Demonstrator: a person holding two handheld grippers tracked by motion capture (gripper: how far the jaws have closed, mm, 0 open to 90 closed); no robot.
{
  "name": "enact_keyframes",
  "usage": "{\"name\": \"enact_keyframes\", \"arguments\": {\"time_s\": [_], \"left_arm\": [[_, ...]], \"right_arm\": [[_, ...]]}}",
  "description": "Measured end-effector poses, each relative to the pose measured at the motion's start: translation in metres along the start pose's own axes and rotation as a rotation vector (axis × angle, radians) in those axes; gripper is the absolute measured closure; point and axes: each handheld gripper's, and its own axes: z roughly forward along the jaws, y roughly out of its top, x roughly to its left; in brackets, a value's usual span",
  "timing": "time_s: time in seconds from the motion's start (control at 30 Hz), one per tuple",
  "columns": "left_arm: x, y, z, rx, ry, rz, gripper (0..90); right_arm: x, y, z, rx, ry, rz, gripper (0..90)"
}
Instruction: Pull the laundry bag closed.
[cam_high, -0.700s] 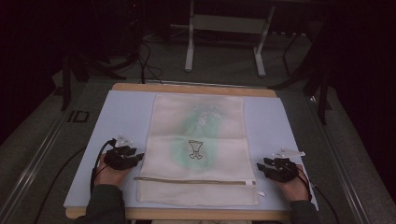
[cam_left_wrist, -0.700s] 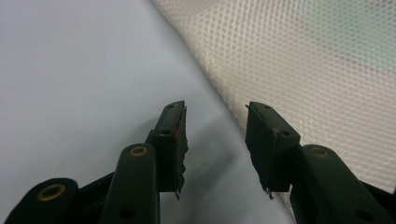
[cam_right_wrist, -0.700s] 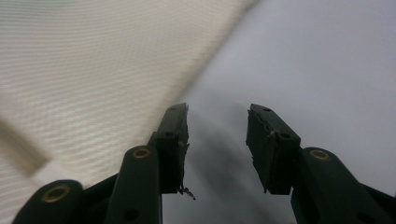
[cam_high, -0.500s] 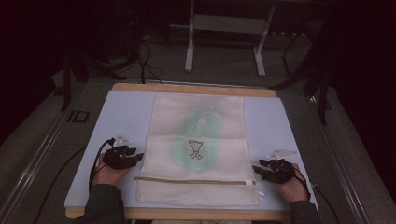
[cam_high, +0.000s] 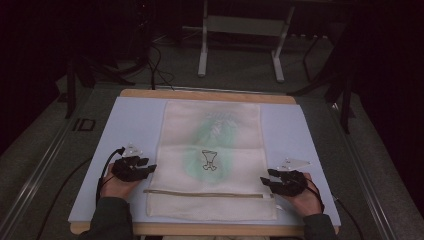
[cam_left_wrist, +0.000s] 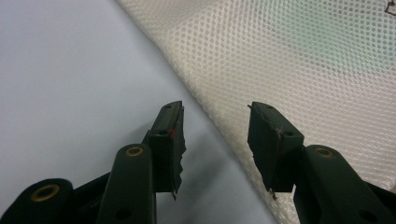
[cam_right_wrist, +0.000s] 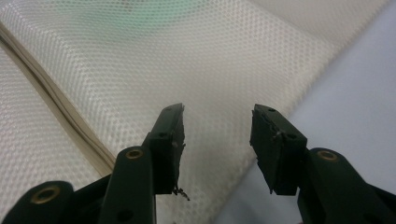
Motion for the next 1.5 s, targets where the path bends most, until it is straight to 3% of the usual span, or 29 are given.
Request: {"name": "enact_keyframes", "arguments": {"time_s": [0.33, 0.7, 1.07, 1.2, 1.5], "left_arm": [[-0.006, 0.002, 0.003, 0.003, -0.026, 0.039, 55.0], [-0.005, 0.003, 0.004, -0.001, -0.045, 0.032, 58.0], [-0.005, 0.004, 0.004, -0.003, -0.052, 0.040, 58.8], [-0.005, 0.004, 0.004, -0.003, -0.049, 0.041, 58.7], [-0.005, 0.004, 0.005, 0.002, -0.063, 0.042, 58.7]], "right_arm": [[0.024, 0.018, 0.018, 0.031, 0.035, -0.066, 53.7], [0.043, 0.038, 0.030, 0.023, 0.080, -0.115, 52.6], [0.074, 0.063, 0.048, 0.001, 0.177, -0.171, 51.1], [0.082, 0.068, 0.053, 0.009, 0.186, -0.200, 51.0], [0.096, 0.077, 0.061, 0.008, 0.221, -0.219, 51.2]]}}
